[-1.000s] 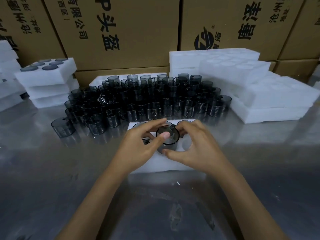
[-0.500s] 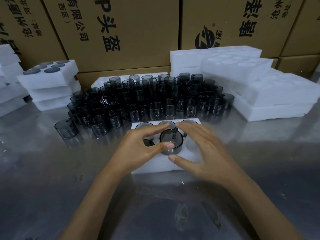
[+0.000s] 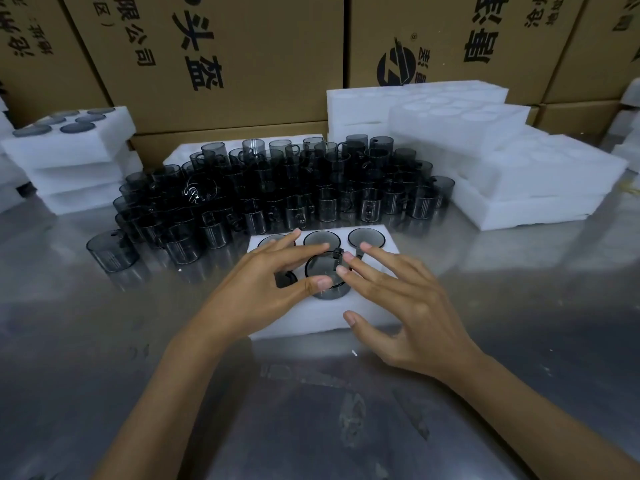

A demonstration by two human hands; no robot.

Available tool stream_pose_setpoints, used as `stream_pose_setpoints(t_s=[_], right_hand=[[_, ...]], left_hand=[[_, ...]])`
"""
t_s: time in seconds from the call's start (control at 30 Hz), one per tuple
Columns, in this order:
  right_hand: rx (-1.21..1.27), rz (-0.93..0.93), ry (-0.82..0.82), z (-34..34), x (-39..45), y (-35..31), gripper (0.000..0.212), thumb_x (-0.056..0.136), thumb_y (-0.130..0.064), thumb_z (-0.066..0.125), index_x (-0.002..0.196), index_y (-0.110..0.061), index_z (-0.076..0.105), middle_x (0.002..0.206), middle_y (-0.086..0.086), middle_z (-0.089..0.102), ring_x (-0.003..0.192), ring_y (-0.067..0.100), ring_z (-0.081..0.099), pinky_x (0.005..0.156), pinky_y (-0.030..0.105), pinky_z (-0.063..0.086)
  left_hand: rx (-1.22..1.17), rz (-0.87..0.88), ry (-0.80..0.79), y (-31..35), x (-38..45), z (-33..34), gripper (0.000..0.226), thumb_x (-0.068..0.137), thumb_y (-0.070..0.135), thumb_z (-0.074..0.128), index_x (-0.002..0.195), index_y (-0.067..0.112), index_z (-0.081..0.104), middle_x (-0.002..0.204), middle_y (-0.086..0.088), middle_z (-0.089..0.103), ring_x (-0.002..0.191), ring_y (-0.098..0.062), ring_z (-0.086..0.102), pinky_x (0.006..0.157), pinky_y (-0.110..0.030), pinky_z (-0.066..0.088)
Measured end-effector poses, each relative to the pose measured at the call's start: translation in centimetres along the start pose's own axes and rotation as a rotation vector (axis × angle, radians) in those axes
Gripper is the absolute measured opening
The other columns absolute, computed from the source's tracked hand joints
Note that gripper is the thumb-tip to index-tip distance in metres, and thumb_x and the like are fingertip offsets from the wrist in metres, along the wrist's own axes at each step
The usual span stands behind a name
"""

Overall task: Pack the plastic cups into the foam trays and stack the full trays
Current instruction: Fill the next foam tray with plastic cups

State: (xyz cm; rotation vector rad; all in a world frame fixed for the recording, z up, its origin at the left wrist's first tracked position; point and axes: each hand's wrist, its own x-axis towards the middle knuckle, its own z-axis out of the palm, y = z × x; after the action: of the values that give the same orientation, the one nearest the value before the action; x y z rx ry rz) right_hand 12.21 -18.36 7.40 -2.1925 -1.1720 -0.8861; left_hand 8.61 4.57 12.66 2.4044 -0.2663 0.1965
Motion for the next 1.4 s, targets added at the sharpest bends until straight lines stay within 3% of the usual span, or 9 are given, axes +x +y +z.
stream_pose_setpoints(t_s=[0.13,0.27,0.33,0.43,0.8,1.07,1.23,1.33,1.4], right_hand=[[-0.016,0.013,0.012,0.2,-0.2,0.1,0.042,0.090,-0.036,0.068,0.128,-0.018,0.067,0.137,-0.004,0.062,0.138,0.017,0.048,0.107,0.038,0.040],[-0.042,-0.006,0.001,0.3,-0.3,0.3,0.041,0.090,-0.038,0.067,0.126,-0.019,0.069,0.134,-0.004,0.063,0.133,0.017,0.052,0.105,0.037,0.042],[-0.053,-0.017,0.002,0.3,-0.4,0.3,0.040,0.090,-0.039,0.067,0.125,-0.019,0.070,0.133,-0.004,0.064,0.132,0.017,0.054,0.105,0.037,0.042],[-0.055,-0.025,0.007,0.3,-0.4,0.3,0.037,0.090,-0.038,0.067,0.122,-0.019,0.072,0.132,-0.004,0.065,0.130,0.018,0.056,0.105,0.037,0.043],[-0.063,-0.062,0.062,1.1,0.4,0.5,0.029,0.087,-0.033,0.070,0.107,-0.013,0.078,0.115,0.001,0.073,0.098,0.024,0.069,0.089,0.033,0.049],[-0.015,-0.048,0.200,1.9,1.0,-0.1,0.018,0.088,-0.023,0.071,0.092,-0.009,0.081,0.098,0.002,0.077,0.081,0.023,0.070,0.074,0.038,0.052],[0.191,0.244,0.191,1.7,0.8,-0.1,0.029,0.096,-0.029,0.054,0.096,-0.020,0.081,0.098,-0.017,0.075,0.098,0.011,0.066,0.088,0.032,0.046],[0.508,0.623,0.289,1.1,1.7,1.3,0.039,0.094,-0.044,0.046,0.096,-0.025,0.080,0.097,-0.020,0.071,0.102,0.000,0.062,0.088,0.018,0.045],[0.534,0.747,0.372,0.7,2.6,3.4,0.036,0.092,-0.043,0.046,0.099,-0.029,0.078,0.099,-0.021,0.071,0.105,-0.002,0.061,0.084,0.006,0.040]], left_hand=[[0.034,-0.010,-0.053,-0.1,0.0,0.3,0.061,0.072,0.075,0.048,0.130,0.059,0.050,0.137,0.046,0.017,0.141,0.018,0.003,0.122,-0.028,0.009],[0.062,0.030,-0.073,-0.3,0.0,0.7,0.055,0.077,0.072,0.043,0.130,0.058,0.045,0.148,0.038,0.022,0.138,0.022,-0.013,0.120,-0.020,-0.010],[0.101,0.054,-0.070,-0.5,-0.1,0.8,0.058,0.078,0.073,0.041,0.133,0.055,0.043,0.153,0.031,0.023,0.143,0.014,-0.016,0.122,-0.032,-0.013],[0.163,0.056,-0.053,-0.8,-0.1,0.9,0.063,0.077,0.075,0.040,0.135,0.052,0.046,0.160,0.023,0.014,0.145,0.004,-0.021,0.122,-0.042,-0.014],[0.183,-0.044,-0.135,-0.9,1.4,0.2,0.052,0.057,0.088,0.041,0.107,0.074,0.046,0.160,0.025,0.014,0.149,0.001,-0.013,0.121,-0.042,-0.008],[0.154,-0.082,-0.148,-0.4,1.4,0.1,0.068,0.056,0.085,0.046,0.120,0.062,0.053,0.157,0.025,0.023,0.149,0.000,0.006,0.122,-0.041,-0.001],[0.114,-0.113,-0.153,0.0,2.7,-1.0,0.043,0.066,0.086,0.058,0.102,0.063,0.066,0.141,0.030,0.046,0.131,0.002,0.043,0.119,-0.045,0.021],[0.141,-0.098,0.006,0.2,3.9,-0.2,0.042,0.080,0.077,0.044,0.084,0.048,0.073,0.110,0.026,0.057,0.114,-0.005,0.049,0.111,-0.048,0.025],[0.185,-0.058,0.133,0.7,4.7,0.9,0.028,0.091,0.061,0.048,0.087,0.043,0.070,0.107,0.019,0.056,0.109,-0.009,0.045,0.104,-0.040,0.025]])
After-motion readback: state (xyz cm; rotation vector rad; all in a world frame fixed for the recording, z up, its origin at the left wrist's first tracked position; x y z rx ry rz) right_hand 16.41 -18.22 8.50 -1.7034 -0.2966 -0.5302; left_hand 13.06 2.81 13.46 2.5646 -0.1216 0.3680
